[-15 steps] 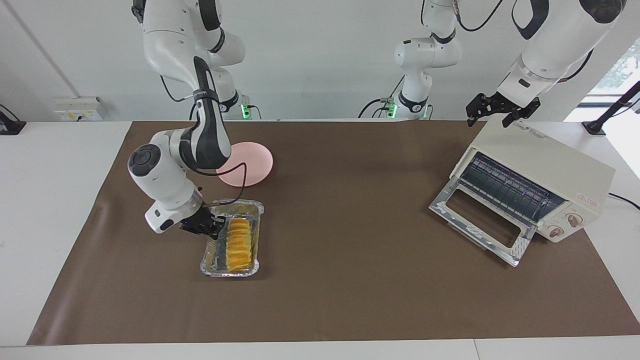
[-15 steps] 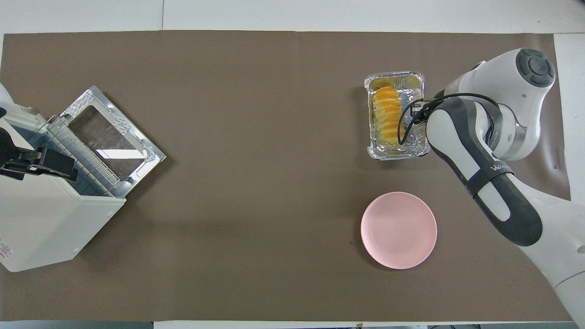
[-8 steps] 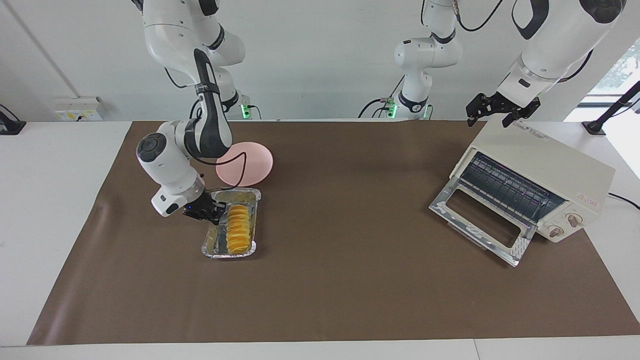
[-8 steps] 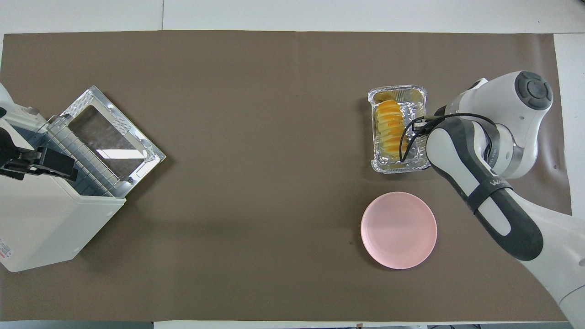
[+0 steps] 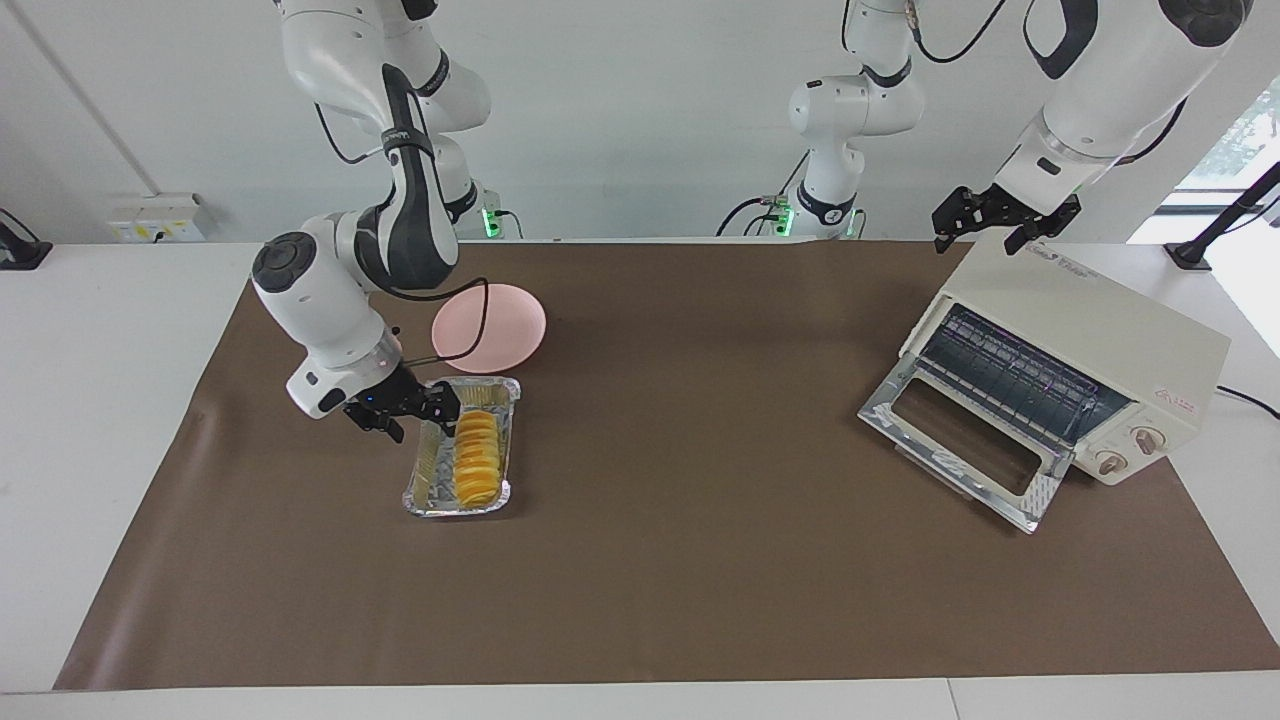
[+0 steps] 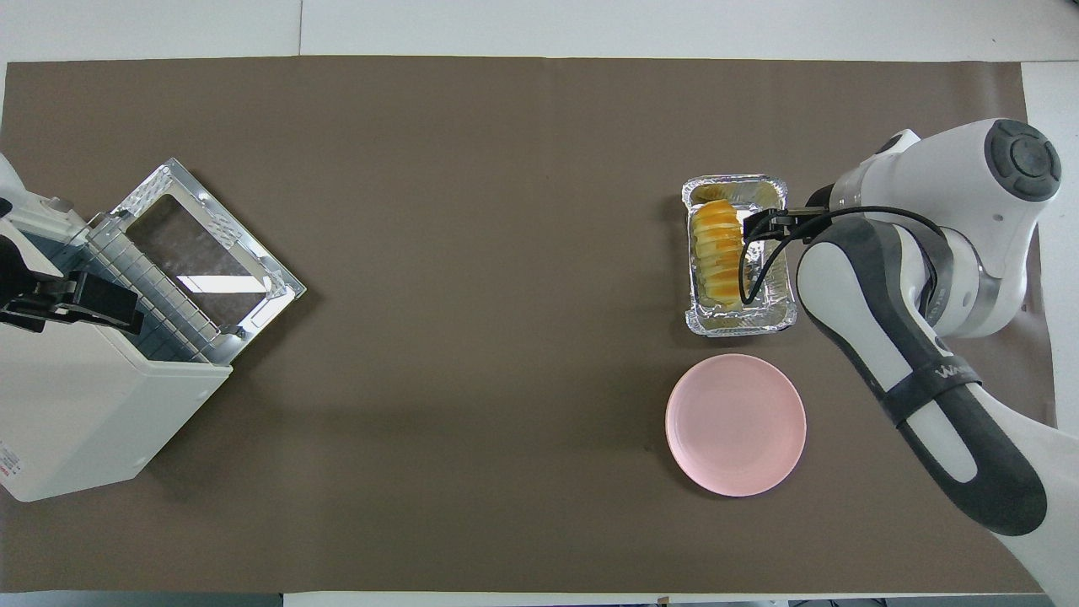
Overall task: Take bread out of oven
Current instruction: 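Grasp the bread slices in the tray with the right gripper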
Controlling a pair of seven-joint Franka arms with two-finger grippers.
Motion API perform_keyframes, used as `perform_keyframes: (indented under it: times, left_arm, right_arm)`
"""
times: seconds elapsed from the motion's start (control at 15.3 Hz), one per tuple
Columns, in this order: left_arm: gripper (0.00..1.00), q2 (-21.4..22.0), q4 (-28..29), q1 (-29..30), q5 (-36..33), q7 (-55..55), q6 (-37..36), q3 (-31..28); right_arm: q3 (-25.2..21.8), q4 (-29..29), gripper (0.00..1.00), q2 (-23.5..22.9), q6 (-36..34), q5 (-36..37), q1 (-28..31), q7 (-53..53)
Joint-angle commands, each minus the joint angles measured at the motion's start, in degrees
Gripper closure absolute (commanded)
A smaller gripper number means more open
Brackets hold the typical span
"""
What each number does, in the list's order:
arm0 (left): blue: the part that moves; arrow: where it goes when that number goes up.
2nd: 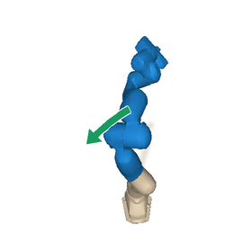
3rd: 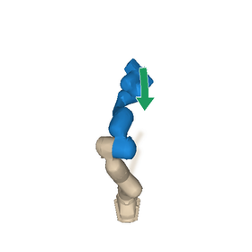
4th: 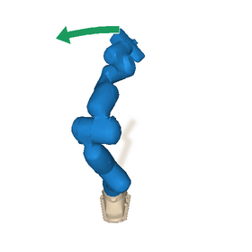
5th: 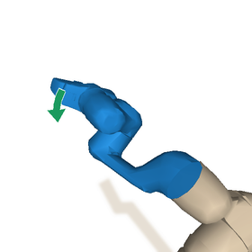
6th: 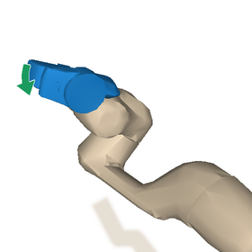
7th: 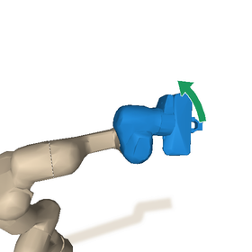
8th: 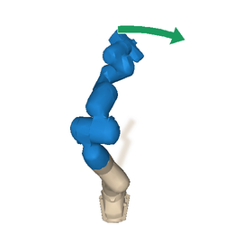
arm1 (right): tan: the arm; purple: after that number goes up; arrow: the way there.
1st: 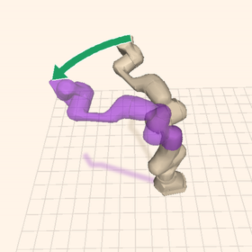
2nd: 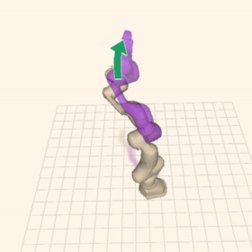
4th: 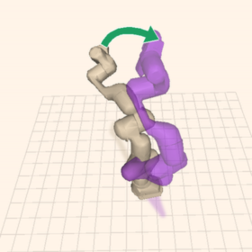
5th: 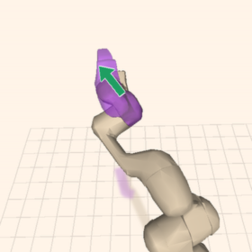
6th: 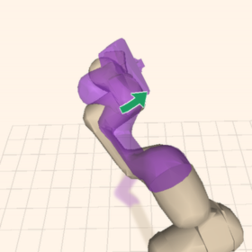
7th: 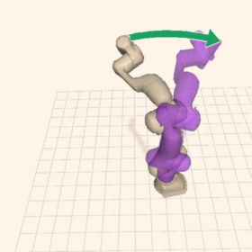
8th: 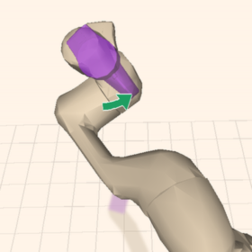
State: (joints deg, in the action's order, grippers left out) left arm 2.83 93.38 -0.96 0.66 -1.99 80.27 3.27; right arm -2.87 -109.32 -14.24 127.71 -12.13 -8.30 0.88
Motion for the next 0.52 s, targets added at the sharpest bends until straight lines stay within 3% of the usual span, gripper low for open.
perform_keyframes:
  times: [0.0,0.46]
  left_arm:
    - [0.0,0.9,0.7,0.9,0.8,-0.6,0.6,0.3]
    - [0.0,1.0,0.7,0.9,0.8,-0.6,0.6,0.2]
  right_arm:
    - [0.1,0.9,0.0,-2.1,0.3,1.6,-2.2,-3.7]
    - [0.2,-2.7,0.0,-2.7,4.9,1.7,-3.1,-4.6]
